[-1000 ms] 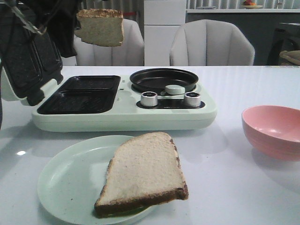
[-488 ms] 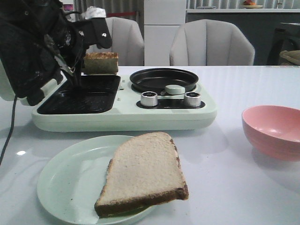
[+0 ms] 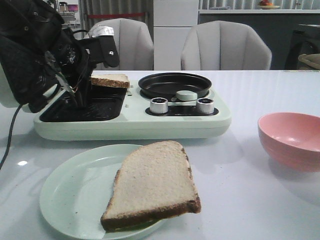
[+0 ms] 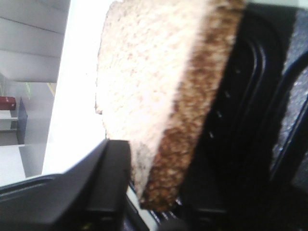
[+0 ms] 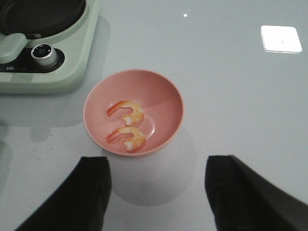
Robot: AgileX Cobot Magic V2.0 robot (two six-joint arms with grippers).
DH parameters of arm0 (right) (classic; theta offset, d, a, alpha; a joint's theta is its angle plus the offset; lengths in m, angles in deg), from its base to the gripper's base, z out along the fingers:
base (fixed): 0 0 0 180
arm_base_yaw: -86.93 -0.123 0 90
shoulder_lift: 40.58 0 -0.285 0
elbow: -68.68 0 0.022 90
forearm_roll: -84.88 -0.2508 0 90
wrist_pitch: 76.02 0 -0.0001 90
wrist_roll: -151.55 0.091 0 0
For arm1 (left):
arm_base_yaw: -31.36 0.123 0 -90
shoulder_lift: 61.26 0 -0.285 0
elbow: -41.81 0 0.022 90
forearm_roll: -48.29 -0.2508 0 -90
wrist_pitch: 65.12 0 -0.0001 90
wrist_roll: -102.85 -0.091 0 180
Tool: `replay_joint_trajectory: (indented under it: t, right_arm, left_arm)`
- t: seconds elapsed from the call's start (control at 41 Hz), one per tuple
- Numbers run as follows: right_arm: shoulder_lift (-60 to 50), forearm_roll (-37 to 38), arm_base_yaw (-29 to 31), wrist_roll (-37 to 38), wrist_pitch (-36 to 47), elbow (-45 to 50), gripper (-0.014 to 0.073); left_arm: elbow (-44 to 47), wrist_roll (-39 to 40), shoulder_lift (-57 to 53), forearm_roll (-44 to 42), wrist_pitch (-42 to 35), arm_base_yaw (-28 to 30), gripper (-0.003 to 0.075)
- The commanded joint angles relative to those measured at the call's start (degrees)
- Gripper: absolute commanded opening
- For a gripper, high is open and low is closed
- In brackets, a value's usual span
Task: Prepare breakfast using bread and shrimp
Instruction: 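Lift the bread with the left gripper and lay it on the farther waffle plate, then withdraw the left gripper from the sandwich maker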
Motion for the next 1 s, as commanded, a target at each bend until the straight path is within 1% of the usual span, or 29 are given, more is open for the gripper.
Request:
replay_joint_trajectory:
  t: [0.0,0.195,0.341,0.488,0.537,0.634,0.683,0.707,0.732,0.78,0.829,0.878,0.951,0.976]
  right_arm:
    - [0.46,0.12,-0.01,-0.27,4.19,-1.99,0.0529]
    - [0.46,0.12,-0.01,-0.27,4.24,-1.99,0.0529]
    - [0.46,0.12,-0.01,-0.27,4.24,-1.99,0.0529]
    - [0.46,0.12,-0.01,-0.27,4.24,-1.99,0.0529]
    - [0.46,0.12,-0.01,-0.27,4.24,-1.99,0.0529]
    - [0.46,0.12,-0.01,-0.27,4.24,-1.99,0.0529]
    - [0.46,0.12,-0.01,-0.27,4.24,-1.99,0.0529]
    - [0.46,0.12,-0.01,-0.27,4.24,-1.99,0.0529]
    - [0.46,0.12,-0.01,-0.27,4.24,-1.99,0.0529]
    - [0.46,0.12,-0.01,-0.27,4.24,-1.99,0.0529]
    - [0.46,0.12,-0.01,-0.27,4.24,-1.99,0.0529]
    - [0.46,0.12,-0.01,-0.27,4.24,-1.99,0.0529]
    - [0.46,0.12,-0.01,-0.27,4.24,-1.99,0.0529]
    - [0.46,0.12,-0.01,-0.27,4.24,-1.99,0.0529]
  left_arm:
    - [-0.41,0.88,-5.13,-2.51,3.52,0.22,0.0451]
    - [5.12,1.13,-11.38,-2.51,0.23,0.22,0.0456]
    - [10.8,1.84,-17.67,-2.51,-0.17,-0.36,0.0456]
    - [17.34,4.06,-26.05,-2.51,0.77,-2.84,0.0455]
    - [19.51,4.06,-29.32,-0.45,1.55,-4.14,0.045]
    - [22.79,4.06,-35.6,9.58,3.87,-7.57,0.0412]
    - [23.97,3.34,-39.37,18.57,5.38,-9.7,0.0394]
    - [24.23,1.84,-40.74,22.3,6.79,-11.05,0.0386]
    - [24.5,-0.86,-42.41,27.96,8.27,-12.16,0.0382]
    - [24.49,-6.62,-45.1,37.69,13.4,-14.84,0.0382]
    - [24.49,-12.95,-47.49,46.08,20.67,-17.54,0.0382]
    - [24.49,-16.9,-49.49,53.2,27.32,-20.07,0.0382]
    - [24.52,-18.5,-52.16,61.78,34.08,-21.95,0.0382]
    - [24.62,-19.38,-53.22,65.43,35.2,-22.19,0.0382]
